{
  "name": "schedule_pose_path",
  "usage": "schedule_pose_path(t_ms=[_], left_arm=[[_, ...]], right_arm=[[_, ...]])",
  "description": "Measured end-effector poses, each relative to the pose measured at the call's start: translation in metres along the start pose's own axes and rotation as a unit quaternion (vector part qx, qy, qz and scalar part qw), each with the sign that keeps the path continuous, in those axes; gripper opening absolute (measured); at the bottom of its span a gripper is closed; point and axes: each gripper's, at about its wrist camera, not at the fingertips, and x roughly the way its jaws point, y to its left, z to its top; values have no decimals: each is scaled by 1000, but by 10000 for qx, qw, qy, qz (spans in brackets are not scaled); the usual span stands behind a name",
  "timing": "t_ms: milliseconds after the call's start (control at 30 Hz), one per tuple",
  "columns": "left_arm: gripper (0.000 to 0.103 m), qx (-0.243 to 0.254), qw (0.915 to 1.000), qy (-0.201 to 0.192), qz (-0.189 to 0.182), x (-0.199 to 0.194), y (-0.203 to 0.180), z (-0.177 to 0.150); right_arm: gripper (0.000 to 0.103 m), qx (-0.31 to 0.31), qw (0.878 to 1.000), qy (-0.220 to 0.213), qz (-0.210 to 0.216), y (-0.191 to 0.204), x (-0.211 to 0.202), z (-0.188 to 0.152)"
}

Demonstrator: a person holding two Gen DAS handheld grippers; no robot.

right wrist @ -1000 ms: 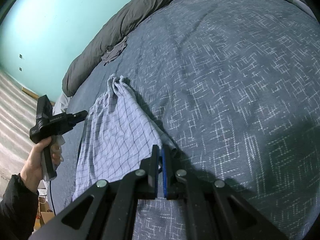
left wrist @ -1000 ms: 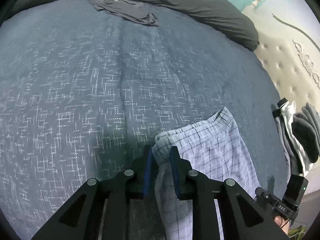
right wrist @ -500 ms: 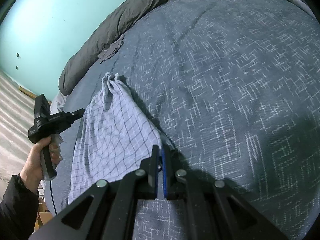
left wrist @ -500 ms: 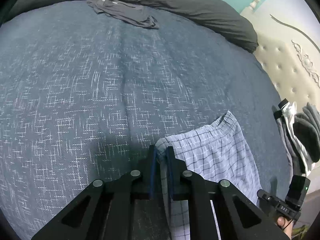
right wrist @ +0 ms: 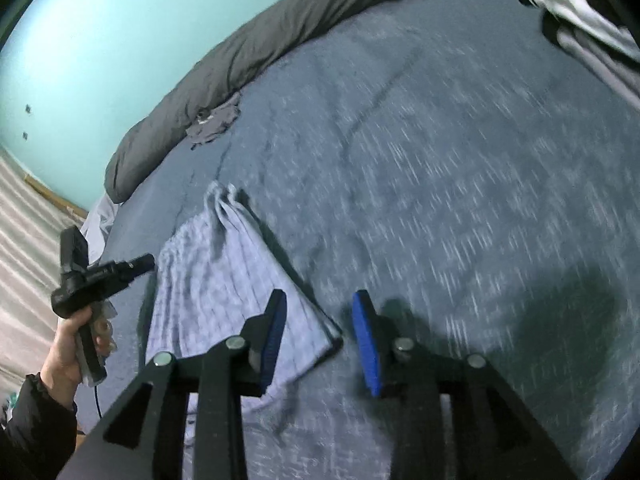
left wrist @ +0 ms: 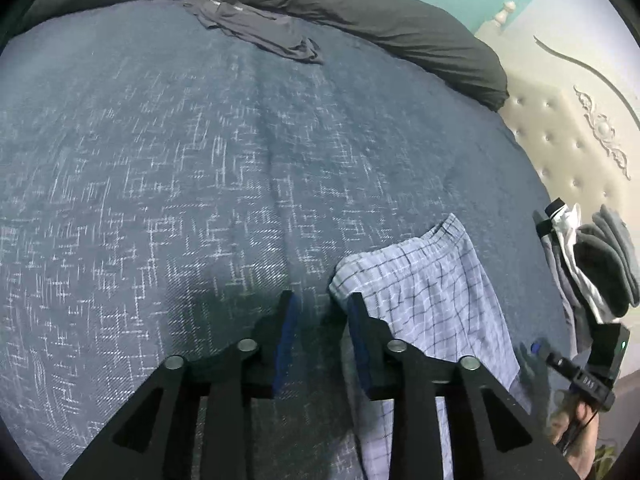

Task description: Fold clothes

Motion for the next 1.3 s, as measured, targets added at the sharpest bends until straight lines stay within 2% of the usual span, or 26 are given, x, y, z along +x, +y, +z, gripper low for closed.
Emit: schedule_pose_path(t_ms=[100, 167, 200, 300, 433, 600, 1000, 1067, 1133, 1233, 1300], left_arm=[[33, 50, 9999, 53, -70, 4, 0, -2], [33, 48, 9999, 76, -147, 6, 0, -4], [33, 31, 9998, 83, -189, 7, 0, -4], [33, -36, 9996, 107, -268, 12, 0, -4], [33, -126, 9991, 139, -372, 19, 0, -4], [34, -237, 9983, 179, -503, 27, 0, -3], [34, -425, 9972, 103, -611, 23, 5, -2], [34, -437, 9970, 90, -638, 24, 4, -1], [34, -485, 9966, 74, -657, 25, 5, 0], [34, -574, 9959, -31, -692, 22, 6, 0], [34, -634, 9951, -103, -755, 19, 8, 0]], right_arm=[[47, -31, 9995, 111, 305, 10, 14, 20], [48, -155, 9980, 213, 574, 27, 32, 39], [49, -234, 9977, 255, 589, 33, 37, 46], [61, -688, 9956, 396, 495, 61, 64, 72], [61, -1118, 9904, 682, 440, 83, 95, 99], [61, -1216, 9860, 1073, 382, 90, 131, 120], [61, -1816, 9679, 1714, 268, 105, 178, 121], [61, -1870, 9660, 1761, 285, 105, 182, 118], [48, -1983, 9629, 1805, 299, 107, 186, 114], [37, -2106, 9595, 1843, 334, 111, 189, 109], [33, -2126, 9586, 1860, 363, 112, 192, 108]])
